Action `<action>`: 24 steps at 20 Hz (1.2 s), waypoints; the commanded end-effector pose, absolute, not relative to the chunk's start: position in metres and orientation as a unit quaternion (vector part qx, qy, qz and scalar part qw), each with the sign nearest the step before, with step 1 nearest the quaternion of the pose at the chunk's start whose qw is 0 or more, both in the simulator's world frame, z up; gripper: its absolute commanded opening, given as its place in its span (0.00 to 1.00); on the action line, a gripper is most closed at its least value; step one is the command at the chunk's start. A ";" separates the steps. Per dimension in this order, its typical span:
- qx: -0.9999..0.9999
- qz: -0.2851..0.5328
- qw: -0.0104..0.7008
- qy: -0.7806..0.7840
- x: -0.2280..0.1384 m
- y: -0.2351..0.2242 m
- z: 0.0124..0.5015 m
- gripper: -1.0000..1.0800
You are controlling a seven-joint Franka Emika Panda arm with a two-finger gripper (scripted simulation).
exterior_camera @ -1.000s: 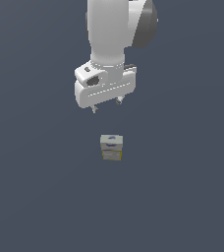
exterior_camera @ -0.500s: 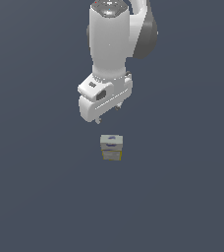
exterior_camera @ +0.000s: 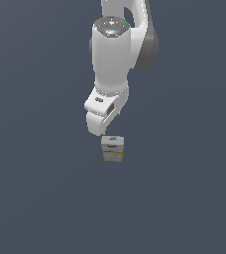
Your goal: Pick up the object and move it to a goal position.
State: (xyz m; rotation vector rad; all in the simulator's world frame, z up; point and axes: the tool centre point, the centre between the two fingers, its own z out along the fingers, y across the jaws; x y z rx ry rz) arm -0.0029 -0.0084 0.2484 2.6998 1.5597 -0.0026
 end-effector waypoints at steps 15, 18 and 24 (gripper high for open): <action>0.755 -0.001 0.002 0.656 0.017 -0.002 0.210 0.96; 0.742 0.000 0.001 0.670 0.019 -0.001 0.206 0.96; 0.729 0.000 0.000 0.685 0.021 0.000 0.202 0.96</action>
